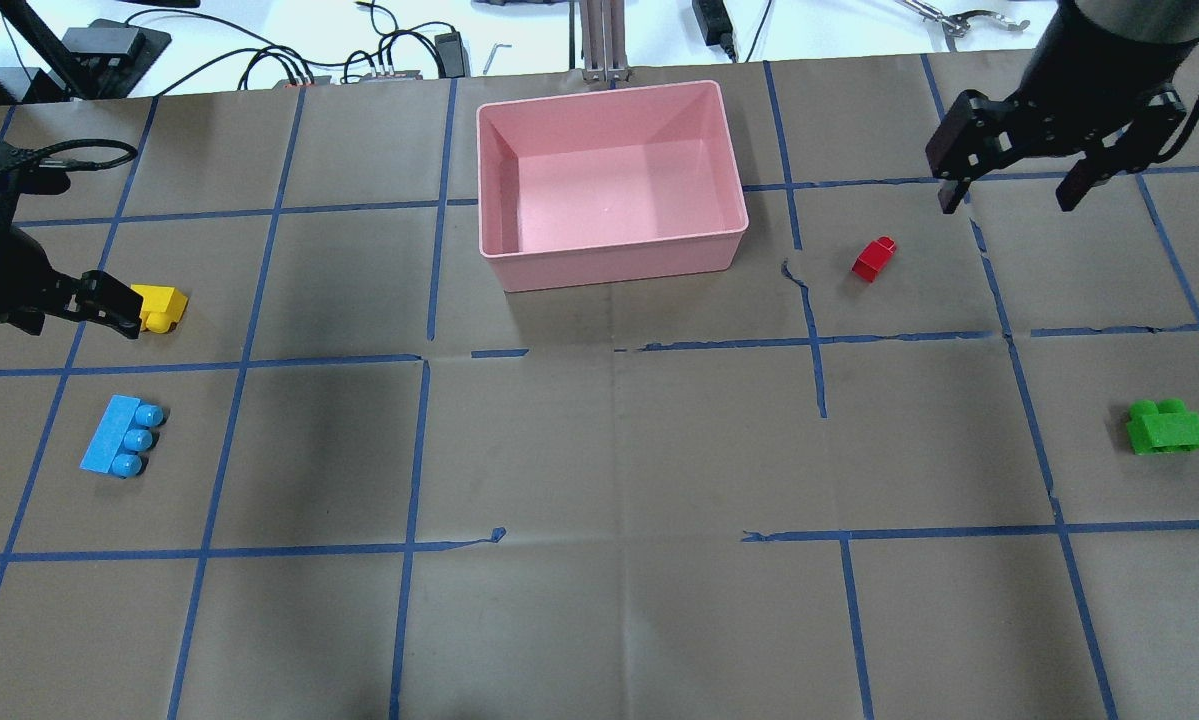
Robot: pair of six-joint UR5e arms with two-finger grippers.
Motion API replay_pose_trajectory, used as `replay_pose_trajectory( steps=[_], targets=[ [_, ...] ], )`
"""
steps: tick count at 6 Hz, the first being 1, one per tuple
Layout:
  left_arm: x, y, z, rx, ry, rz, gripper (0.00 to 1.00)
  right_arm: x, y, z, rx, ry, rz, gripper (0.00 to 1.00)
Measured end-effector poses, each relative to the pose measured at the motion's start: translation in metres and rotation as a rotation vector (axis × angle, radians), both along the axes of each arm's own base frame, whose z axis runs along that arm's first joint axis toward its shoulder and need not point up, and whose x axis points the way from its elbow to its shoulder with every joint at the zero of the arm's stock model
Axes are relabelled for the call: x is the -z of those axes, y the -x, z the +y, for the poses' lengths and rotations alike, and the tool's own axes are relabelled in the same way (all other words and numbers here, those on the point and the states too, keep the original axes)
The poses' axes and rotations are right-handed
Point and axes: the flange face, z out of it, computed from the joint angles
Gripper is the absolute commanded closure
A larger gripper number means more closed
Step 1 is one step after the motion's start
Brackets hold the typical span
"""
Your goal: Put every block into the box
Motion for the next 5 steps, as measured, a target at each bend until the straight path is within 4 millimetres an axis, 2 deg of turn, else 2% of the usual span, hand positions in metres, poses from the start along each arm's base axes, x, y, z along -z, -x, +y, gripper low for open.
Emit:
replay_pose_trajectory(
  steps=[2,3,4,5],
  targets=[
    [0.051,-0.072,-0.011,0.004,-0.022,0.064,0.01,0.004,0.11,0.008,-0.026,-0.022,0.01,0.0],
    [0.077,-0.102,-0.011,0.041,-0.015,0.111,0.01,0.01,0.152,0.016,-0.047,-0.034,0.002,0.0],
    [0.096,-0.117,-0.012,0.065,-0.013,0.131,0.01,0.023,0.184,0.026,-0.053,-0.054,-0.015,0.0],
    [0.111,-0.121,-0.011,0.074,-0.021,0.15,0.01,0.042,0.209,0.036,-0.045,-0.071,-0.035,0.0]
  ],
)
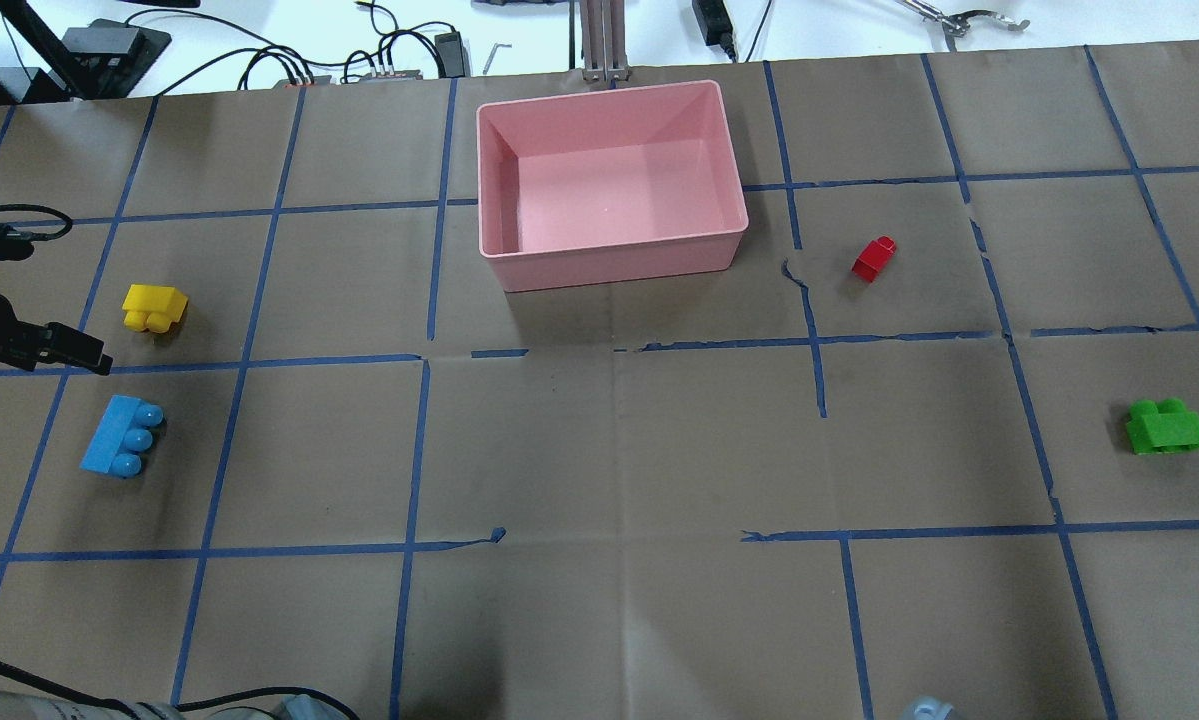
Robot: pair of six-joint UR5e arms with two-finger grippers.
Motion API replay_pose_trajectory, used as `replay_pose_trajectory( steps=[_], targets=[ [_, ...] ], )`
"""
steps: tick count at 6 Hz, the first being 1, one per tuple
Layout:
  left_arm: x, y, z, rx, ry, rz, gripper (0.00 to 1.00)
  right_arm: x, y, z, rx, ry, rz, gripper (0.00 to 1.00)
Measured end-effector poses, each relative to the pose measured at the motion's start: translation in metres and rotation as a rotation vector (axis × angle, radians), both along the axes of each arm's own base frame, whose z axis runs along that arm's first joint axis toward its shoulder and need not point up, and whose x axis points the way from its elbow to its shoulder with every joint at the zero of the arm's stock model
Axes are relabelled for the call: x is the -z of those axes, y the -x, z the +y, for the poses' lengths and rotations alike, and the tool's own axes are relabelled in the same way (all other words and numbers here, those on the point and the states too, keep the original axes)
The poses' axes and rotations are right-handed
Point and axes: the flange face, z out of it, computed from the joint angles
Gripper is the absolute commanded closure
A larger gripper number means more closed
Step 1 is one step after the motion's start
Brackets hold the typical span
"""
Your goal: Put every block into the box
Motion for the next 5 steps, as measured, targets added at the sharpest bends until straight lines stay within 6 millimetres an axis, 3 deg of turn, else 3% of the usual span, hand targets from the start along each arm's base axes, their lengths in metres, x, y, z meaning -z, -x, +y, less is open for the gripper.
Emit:
replay_pose_trajectory(
  steps=[1,3,5],
  targets=[
    [0.015,-0.005,-0.003,0.003,-0.011,0.013,0.01,0.028,0.017,0.005,0.004,-0.001,-0.006,0.0],
    [0.054,-0.017,-0.012,0.004,-0.033,0.0,0.01,0.103,0.046,0.002,-0.023,0.035,0.016,0.0],
    [0.069,-0.01,-0.004,0.056,-0.054,0.009,0.0,0.162,0.066,0.0,-0.048,0.033,0.005,0.0]
  ],
)
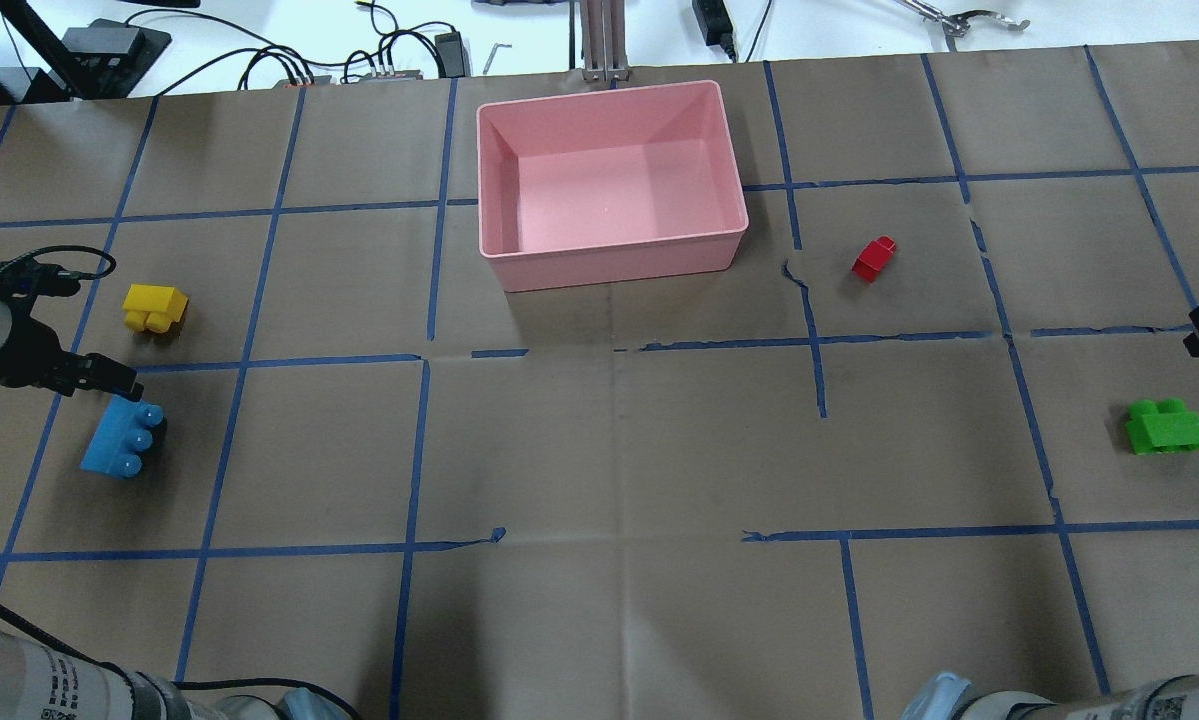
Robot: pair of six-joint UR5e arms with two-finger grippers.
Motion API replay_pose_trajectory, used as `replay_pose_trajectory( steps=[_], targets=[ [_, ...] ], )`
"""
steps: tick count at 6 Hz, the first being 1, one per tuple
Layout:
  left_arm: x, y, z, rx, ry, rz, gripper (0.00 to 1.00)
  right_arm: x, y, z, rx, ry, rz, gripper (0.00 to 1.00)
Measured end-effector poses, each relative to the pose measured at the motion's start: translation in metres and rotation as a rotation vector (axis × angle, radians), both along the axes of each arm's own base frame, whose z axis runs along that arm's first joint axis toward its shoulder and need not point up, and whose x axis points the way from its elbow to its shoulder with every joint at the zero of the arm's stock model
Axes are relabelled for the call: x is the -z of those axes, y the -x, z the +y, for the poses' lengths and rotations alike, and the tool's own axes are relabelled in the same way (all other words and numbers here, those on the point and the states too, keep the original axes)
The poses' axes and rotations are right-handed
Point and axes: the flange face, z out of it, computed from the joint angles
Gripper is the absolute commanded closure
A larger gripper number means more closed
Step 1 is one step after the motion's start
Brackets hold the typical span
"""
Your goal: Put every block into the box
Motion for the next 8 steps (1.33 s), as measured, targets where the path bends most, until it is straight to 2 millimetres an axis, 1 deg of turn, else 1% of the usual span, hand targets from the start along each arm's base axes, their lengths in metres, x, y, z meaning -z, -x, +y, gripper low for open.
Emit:
replay_pose_trajectory(
  steps=[2,3,4,5,6,7,8],
  targets=[
    [0.006,0.01,0.01,0.039,-0.015,0.016,0.01,0.044,0.008,-0.006,-0.031,-0.012,-0.012,0.0],
    [0.011,0.011,0.013,0.04,-0.027,0.023,0.01,0.06,0.006,-0.003,-0.042,-0.025,-0.024,0.0],
    [0.017,0.011,0.015,0.043,-0.037,0.032,0.1,0.071,0.003,0.001,-0.044,-0.038,-0.036,0.0],
    [0.021,0.011,0.015,0.045,-0.042,0.036,0.28,0.079,0.001,0.004,-0.044,-0.055,-0.042,0.0],
    [0.022,0.011,0.016,0.047,-0.044,0.037,0.49,0.085,0.002,0.005,-0.044,-0.073,-0.032,0.0],
    [0.023,0.011,0.016,0.047,-0.045,0.038,0.64,0.089,0.004,0.006,-0.044,-0.088,-0.018,0.0],
    [0.023,0.012,0.016,0.047,-0.046,0.039,0.75,0.095,0.006,0.007,-0.044,-0.104,-0.011,0.0]
  ],
)
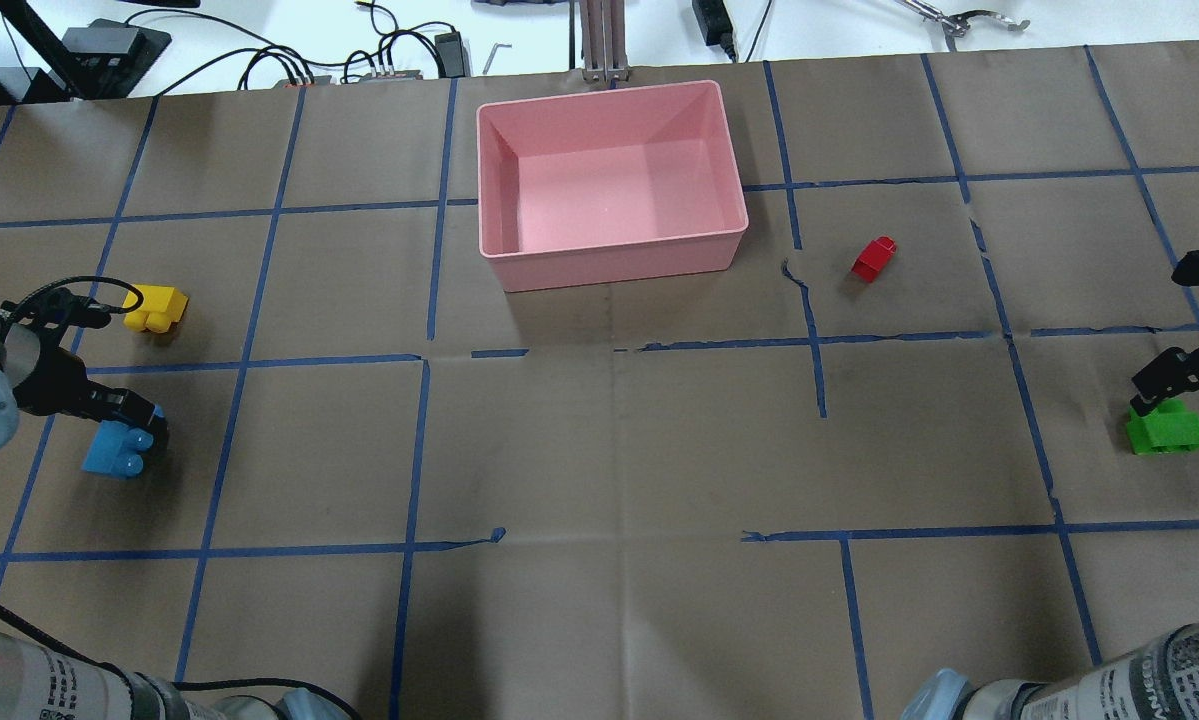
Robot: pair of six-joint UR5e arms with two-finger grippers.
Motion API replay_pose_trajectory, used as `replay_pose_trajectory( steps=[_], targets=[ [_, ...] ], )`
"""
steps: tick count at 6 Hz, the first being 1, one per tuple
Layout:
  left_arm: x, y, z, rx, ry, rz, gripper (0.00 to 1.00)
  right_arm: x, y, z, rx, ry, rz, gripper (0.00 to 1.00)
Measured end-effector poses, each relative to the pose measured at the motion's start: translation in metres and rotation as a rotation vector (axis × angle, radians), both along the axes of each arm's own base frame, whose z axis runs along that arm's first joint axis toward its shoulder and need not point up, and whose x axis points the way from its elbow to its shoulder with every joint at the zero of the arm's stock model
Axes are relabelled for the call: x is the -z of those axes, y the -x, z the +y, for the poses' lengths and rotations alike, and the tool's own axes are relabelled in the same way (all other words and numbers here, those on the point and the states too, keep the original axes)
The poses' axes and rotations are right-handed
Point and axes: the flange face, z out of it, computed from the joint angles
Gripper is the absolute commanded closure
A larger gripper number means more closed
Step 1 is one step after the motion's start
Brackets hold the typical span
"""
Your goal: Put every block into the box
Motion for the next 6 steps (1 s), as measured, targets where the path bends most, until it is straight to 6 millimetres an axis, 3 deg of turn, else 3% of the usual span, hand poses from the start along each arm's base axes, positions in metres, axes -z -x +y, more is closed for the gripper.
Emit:
replay_pose_trajectory(
  steps=[2,3,4,5,6],
  targets=[
    [-0.011,0.001,-0.002,-0.01,0.018,-0.011,0.76,0.011,0.0,0.003,0.0,-0.033,-0.002,0.0],
    [-0.03,0.007,-0.005,-0.052,0.043,-0.024,0.76,0.016,-0.003,0.006,0.0,-0.043,-0.009,0.14],
    [-0.052,0.031,-0.013,-0.125,0.06,-0.017,0.76,0.02,-0.005,0.009,0.0,-0.049,-0.014,0.39],
    [-0.075,0.077,-0.028,-0.204,0.074,-0.003,0.76,0.021,-0.006,0.01,-0.001,-0.05,-0.014,0.56],
    [-0.1,0.131,-0.05,-0.271,0.092,0.003,0.75,0.02,-0.004,0.01,-0.004,-0.055,-0.004,0.63]
  ],
)
